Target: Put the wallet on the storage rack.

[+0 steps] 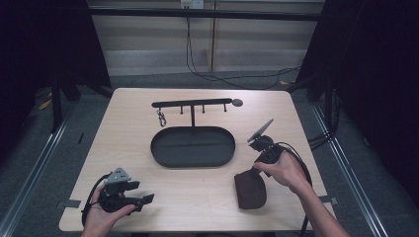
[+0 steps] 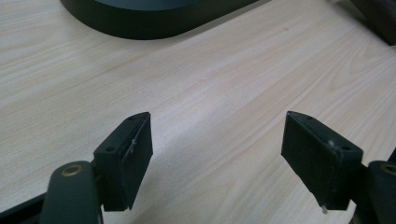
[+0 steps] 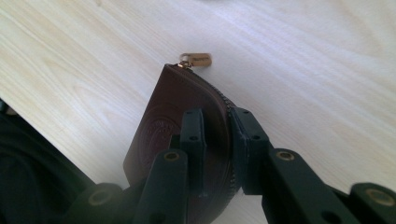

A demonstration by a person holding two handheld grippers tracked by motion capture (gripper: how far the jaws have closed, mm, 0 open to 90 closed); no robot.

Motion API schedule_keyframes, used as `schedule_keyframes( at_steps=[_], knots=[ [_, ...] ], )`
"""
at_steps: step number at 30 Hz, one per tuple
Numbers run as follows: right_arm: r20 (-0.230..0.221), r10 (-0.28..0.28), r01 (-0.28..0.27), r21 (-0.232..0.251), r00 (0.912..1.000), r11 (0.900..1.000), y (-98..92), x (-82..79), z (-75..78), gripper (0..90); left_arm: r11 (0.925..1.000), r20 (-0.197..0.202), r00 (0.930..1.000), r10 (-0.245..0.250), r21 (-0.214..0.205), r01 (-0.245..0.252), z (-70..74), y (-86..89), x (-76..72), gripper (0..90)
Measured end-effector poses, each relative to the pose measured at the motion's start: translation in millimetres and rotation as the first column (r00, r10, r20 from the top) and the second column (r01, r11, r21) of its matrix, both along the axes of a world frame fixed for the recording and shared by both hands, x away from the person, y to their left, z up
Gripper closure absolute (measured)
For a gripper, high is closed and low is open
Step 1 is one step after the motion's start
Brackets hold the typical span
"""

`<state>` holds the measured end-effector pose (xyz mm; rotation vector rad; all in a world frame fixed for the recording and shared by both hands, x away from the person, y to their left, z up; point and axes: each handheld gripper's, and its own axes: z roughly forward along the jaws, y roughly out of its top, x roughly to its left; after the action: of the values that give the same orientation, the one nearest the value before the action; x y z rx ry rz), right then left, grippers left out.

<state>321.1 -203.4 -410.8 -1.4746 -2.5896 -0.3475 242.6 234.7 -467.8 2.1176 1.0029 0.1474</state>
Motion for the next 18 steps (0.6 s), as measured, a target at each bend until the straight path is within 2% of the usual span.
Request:
schedule_keyframes(
  at_steps=[7, 12, 18],
  knots=[
    [0.013, 0.000, 0.000, -0.013, 0.9999, 0.9999, 3.7, 1.6, 7.6, 79.8, 1.0000, -0.001, 1.0000, -0.001, -0.002, 0.001, 0.1, 0.7, 0.5, 24.9],
    [0.038, 0.002, -0.001, -0.037, 0.9993, 0.9993, 5.0, 3.0, 18.5, 82.3, 1.0000, -0.001, 1.0000, -0.003, -0.001, 0.003, 0.3, 0.6, 0.1, 24.9],
    [0.047, -0.003, 0.006, -0.068, 0.9989, 0.9977, 6.7, 5.7, 29.0, 83.2, 1.0000, -0.001, 1.0000, -0.005, -0.001, 0.005, 0.5, 1.1, 0.4, 24.9]
  ],
)
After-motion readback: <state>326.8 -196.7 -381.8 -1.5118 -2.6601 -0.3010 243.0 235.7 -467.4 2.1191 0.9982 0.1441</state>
